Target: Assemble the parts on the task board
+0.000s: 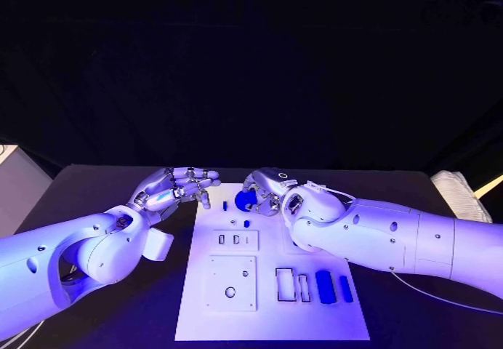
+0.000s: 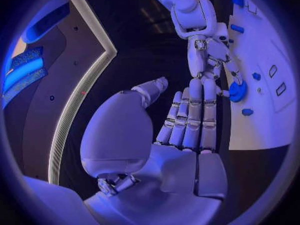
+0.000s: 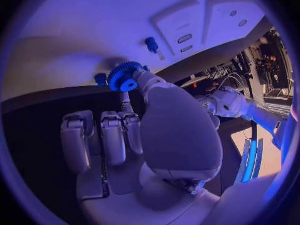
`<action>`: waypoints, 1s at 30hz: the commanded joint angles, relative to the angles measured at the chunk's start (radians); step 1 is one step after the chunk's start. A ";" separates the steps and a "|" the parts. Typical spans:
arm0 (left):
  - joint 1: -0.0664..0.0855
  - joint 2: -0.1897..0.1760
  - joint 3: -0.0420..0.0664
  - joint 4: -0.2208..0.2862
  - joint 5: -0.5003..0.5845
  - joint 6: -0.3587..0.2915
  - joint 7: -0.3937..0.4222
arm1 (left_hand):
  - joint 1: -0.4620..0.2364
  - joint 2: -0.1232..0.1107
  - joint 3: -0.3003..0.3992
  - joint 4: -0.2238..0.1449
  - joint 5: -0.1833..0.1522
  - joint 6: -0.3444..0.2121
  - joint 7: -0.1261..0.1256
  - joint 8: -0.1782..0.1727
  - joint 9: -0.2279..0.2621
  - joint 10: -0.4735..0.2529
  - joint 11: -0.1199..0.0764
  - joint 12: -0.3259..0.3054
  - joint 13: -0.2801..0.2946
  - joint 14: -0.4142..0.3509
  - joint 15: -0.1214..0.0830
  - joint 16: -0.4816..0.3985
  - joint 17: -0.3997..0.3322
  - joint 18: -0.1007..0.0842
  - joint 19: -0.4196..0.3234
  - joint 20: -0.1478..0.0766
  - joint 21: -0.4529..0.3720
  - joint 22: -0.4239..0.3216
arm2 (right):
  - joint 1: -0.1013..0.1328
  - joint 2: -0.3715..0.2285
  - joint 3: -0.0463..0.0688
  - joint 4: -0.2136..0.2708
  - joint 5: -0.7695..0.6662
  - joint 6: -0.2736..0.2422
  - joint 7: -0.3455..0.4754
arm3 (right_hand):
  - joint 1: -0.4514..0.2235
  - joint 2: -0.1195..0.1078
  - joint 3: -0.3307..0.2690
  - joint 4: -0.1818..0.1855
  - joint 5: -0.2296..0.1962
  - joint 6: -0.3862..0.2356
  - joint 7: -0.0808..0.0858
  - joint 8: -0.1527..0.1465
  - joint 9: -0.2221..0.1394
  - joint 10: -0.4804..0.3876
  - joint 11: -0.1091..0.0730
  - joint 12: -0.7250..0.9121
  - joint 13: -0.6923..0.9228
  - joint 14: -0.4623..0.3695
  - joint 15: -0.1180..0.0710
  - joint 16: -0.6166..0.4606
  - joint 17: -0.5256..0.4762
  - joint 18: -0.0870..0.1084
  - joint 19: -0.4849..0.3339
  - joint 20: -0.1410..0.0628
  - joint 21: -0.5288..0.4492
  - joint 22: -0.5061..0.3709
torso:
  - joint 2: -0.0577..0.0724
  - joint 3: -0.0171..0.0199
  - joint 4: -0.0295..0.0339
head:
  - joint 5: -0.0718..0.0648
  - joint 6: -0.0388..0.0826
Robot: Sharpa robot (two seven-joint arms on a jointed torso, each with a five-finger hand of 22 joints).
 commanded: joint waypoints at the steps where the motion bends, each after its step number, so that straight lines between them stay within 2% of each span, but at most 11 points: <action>1: 0.001 0.002 0.001 0.001 -0.001 0.020 0.004 | 0.003 0.010 -0.008 0.001 -0.002 -0.008 0.011 -0.006 0.001 -0.006 0.001 0.001 0.001 -0.005 0.001 0.006 0.001 0.014 -0.006 0.000 0.005 0.001 | -0.002 0.005 0.000 -0.010 -0.033 0.033 -0.015 | -0.010 0.000 0.009 0.000 -0.009 0.003 0.002 -0.002 -0.002 0.108 -0.005 0.004 0.263 0.104 -0.007 0.004 0.263 -0.007 0.103 -0.007 0.005 0.263 | -0.001 0.0009 -0.0004 | 0.000 -0.004; 5: 0.001 0.001 0.001 0.001 -0.001 0.020 0.002 | 0.003 0.010 -0.008 0.001 -0.002 -0.008 0.011 -0.006 0.001 -0.006 0.001 0.001 0.001 -0.005 0.001 0.006 0.001 0.014 -0.006 0.000 0.005 0.001 | -0.004 0.007 -0.001 -0.019 -0.038 0.053 -0.019 | -0.015 -0.002 0.012 -0.001 -0.018 0.004 0.003 -0.004 -0.003 0.108 -0.005 0.004 0.263 0.104 -0.007 0.004 0.263 -0.007 0.103 -0.007 0.005 0.263 | -0.002 0.0008 -0.0007 | 0.001 -0.007; 10: 0.001 0.000 0.001 0.001 -0.001 0.021 0.001 | 0.003 0.010 -0.008 0.001 -0.002 -0.008 0.011 -0.006 0.001 -0.006 0.001 0.001 0.001 -0.005 0.001 0.006 0.001 0.014 -0.006 0.000 0.005 0.001 | -0.005 0.007 -0.001 -0.024 -0.051 0.058 -0.032 | -0.016 -0.003 0.013 -0.002 -0.021 0.004 0.003 -0.005 -0.003 0.108 -0.005 0.004 0.263 0.104 -0.006 0.004 0.263 -0.007 0.103 -0.007 0.005 0.263 | -0.002 0.0016 -0.0029 | 0.003 -0.006; 21: 0.001 -0.001 0.001 0.002 -0.001 0.021 0.000 | 0.003 0.010 -0.008 0.001 -0.002 -0.008 0.011 -0.006 0.001 -0.006 0.001 0.001 0.001 -0.005 0.001 0.006 0.001 0.014 -0.006 0.000 0.005 0.001 | -0.006 0.016 -0.002 -0.035 -0.057 0.065 -0.034 | -0.023 -0.006 0.016 -0.004 -0.031 0.003 0.004 -0.007 -0.004 0.108 -0.004 0.004 0.263 0.104 -0.006 0.004 0.263 -0.007 0.103 -0.007 0.005 0.263 | -0.001 0.0015 -0.0024 | 0.003 -0.004; 25: 0.001 -0.001 0.001 0.003 -0.001 0.021 -0.001 | 0.003 0.010 -0.008 0.001 -0.002 -0.008 0.011 -0.006 0.001 -0.006 0.001 0.001 0.001 -0.005 0.001 0.006 0.001 0.014 -0.006 0.000 0.005 0.001 | -0.006 0.021 -0.002 -0.040 -0.041 0.078 -0.017 | -0.055 -0.020 0.006 0.000 -0.050 -0.033 0.011 -0.035 -0.015 0.108 0.003 0.004 0.263 0.104 -0.001 0.004 0.263 -0.007 0.103 -0.003 0.005 0.263 | -0.001 0.0014 -0.0019 | 0.003 -0.005; 26: 0.001 -0.001 0.001 0.003 -0.001 0.021 -0.001 | 0.003 0.010 -0.008 0.001 -0.002 -0.008 0.011 -0.006 0.001 -0.006 0.001 0.001 0.001 -0.005 0.001 0.006 0.001 0.014 -0.006 0.000 0.005 0.001 | -0.007 0.022 -0.002 -0.042 -0.035 0.085 -0.013 | -0.072 -0.023 -0.008 0.006 -0.073 -0.050 0.013 -0.048 -0.019 0.108 0.005 0.004 0.263 0.104 0.001 0.004 0.263 -0.007 0.103 -0.001 0.005 0.263 | -0.002 0.0013 -0.0020 | 0.003 -0.005; 28: 0.001 -0.001 0.001 0.003 -0.001 0.021 -0.002 | 0.003 0.010 -0.008 0.001 -0.002 -0.008 0.011 -0.006 0.001 -0.006 0.001 0.001 0.001 -0.005 0.001 0.006 0.001 0.014 -0.006 0.000 0.005 0.001 | -0.007 0.023 -0.002 -0.045 -0.022 0.096 -0.002 | -0.103 -0.017 -0.041 0.021 -0.107 -0.072 0.014 -0.068 -0.023 0.108 0.007 0.004 0.263 0.104 0.003 0.004 0.263 -0.007 0.103 0.002 0.005 0.263 | -0.002 0.0010 -0.0024 | 0.004 -0.006; 30: 0.001 -0.002 0.001 0.003 -0.001 0.021 -0.002 | 0.003 0.010 -0.008 0.001 -0.002 -0.008 0.011 -0.006 0.001 -0.006 0.001 0.001 0.001 -0.005 0.001 0.006 0.001 0.014 -0.006 0.000 0.005 0.001 | -0.008 0.024 -0.002 -0.047 -0.010 0.102 0.006 | -0.122 -0.009 -0.072 0.033 -0.112 -0.078 0.014 -0.077 -0.024 0.108 0.007 0.004 0.263 0.104 0.004 0.004 0.263 -0.007 0.103 0.003 0.005 0.263 | -0.001 0.0008 -0.0025 | 0.005 -0.006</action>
